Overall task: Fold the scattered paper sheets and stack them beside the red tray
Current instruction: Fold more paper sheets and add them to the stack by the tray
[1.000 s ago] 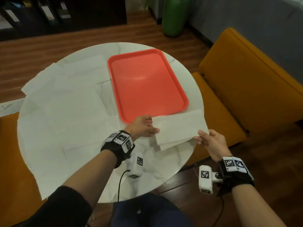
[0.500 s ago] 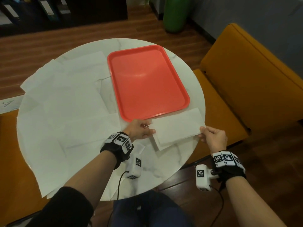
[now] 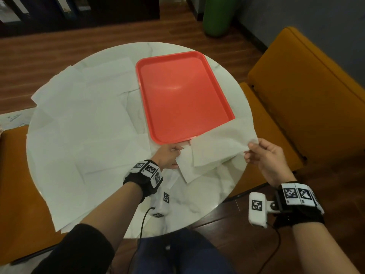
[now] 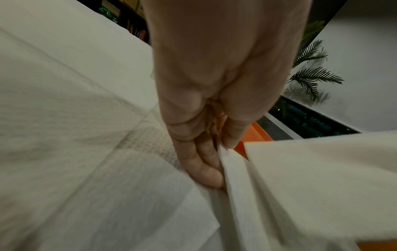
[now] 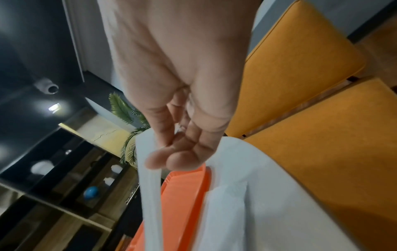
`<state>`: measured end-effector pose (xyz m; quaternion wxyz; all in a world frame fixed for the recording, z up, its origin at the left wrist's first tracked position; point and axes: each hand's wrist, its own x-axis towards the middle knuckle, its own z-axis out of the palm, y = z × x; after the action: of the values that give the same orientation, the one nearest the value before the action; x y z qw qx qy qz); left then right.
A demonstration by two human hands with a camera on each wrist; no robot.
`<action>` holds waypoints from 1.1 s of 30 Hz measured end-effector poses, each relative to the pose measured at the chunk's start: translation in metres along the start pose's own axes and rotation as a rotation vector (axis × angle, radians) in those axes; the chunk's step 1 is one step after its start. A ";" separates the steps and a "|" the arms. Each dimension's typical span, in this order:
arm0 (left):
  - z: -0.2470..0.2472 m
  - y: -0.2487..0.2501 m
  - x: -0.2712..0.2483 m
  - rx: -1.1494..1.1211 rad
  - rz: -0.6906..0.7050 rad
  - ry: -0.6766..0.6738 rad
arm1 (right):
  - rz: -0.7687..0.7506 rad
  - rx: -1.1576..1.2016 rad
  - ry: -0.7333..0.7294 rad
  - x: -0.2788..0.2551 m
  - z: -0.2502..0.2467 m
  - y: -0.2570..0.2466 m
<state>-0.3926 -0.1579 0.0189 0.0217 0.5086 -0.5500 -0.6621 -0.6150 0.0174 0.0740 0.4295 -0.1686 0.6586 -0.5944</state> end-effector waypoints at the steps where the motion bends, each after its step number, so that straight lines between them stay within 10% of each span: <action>1: 0.000 -0.001 0.001 -0.006 0.000 0.005 | 0.014 0.036 -0.028 0.000 0.001 -0.002; 19: -0.008 0.002 -0.011 -0.069 -0.027 -0.149 | 0.279 -0.058 0.000 0.024 0.022 0.039; 25: 0.004 0.012 -0.020 0.378 0.302 -0.137 | -0.024 -1.116 -0.036 0.018 0.025 0.015; 29: 0.013 0.036 -0.030 0.608 0.540 -0.196 | -0.214 -1.368 -0.326 0.017 0.050 -0.012; 33: 0.000 0.049 -0.036 0.433 0.526 -0.223 | -0.093 -1.469 -0.362 0.037 0.039 -0.020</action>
<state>-0.4012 -0.1556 0.0793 0.0230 0.2671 -0.7885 -0.5536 -0.6126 -0.0393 0.0821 0.2825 -0.5338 0.7969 0.0166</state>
